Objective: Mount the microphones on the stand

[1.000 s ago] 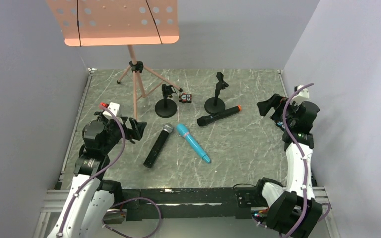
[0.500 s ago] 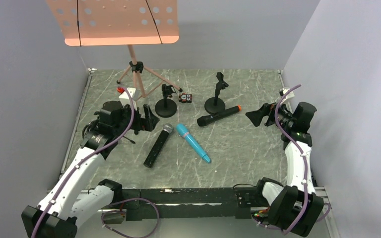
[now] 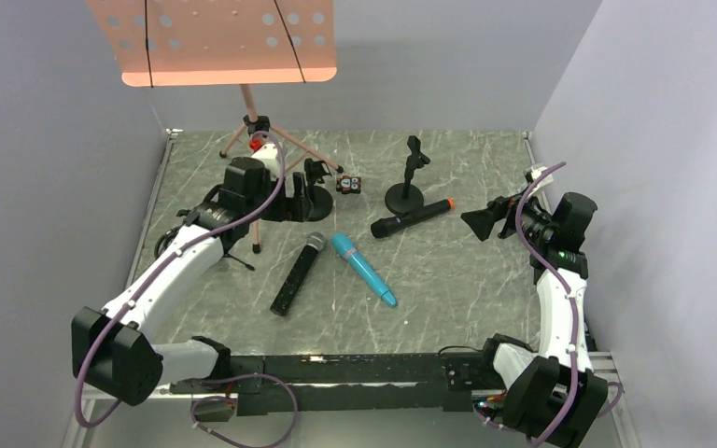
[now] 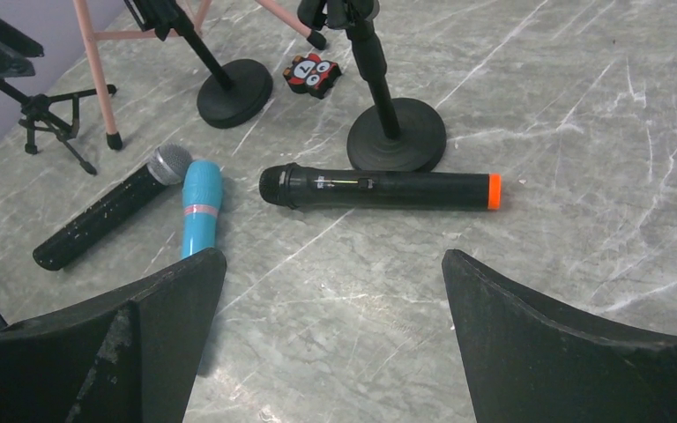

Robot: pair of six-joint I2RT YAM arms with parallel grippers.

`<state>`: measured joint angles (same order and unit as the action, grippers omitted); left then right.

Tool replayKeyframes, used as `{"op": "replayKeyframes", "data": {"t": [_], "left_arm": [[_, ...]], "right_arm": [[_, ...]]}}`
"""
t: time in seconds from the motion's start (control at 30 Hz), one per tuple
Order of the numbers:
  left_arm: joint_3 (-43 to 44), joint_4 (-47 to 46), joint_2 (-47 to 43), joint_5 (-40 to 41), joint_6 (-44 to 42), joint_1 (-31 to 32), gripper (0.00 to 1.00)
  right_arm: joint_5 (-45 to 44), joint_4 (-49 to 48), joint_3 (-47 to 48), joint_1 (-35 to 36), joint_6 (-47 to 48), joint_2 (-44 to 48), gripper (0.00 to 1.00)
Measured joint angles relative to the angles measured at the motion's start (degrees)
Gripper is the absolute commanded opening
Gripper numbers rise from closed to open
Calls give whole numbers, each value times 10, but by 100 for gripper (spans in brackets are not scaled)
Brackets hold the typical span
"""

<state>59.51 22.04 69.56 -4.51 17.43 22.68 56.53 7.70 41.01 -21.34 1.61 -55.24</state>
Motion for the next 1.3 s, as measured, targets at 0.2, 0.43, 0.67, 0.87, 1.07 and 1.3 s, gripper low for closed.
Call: {"op": "replayKeyframes", "data": {"t": [0.2, 0.43, 0.67, 0.87, 1.07, 1.3], "left_arm": [[47, 0, 56, 82, 76, 38, 88], [230, 73, 203, 236, 183, 101, 64], [342, 153, 294, 340, 226, 116, 58], [398, 191, 346, 385, 229, 125, 53], [419, 206, 376, 403, 224, 127, 41], [442, 209, 395, 407, 209, 127, 22]], "right_arm": [[6, 0, 0, 0, 0, 0, 100], [11, 0, 0, 0, -1, 2, 100], [13, 0, 0, 0, -3, 4, 100], [14, 0, 0, 0, -3, 9, 100], [14, 0, 0, 0, -3, 10, 100], [14, 0, 0, 0, -2, 10, 100]]}}
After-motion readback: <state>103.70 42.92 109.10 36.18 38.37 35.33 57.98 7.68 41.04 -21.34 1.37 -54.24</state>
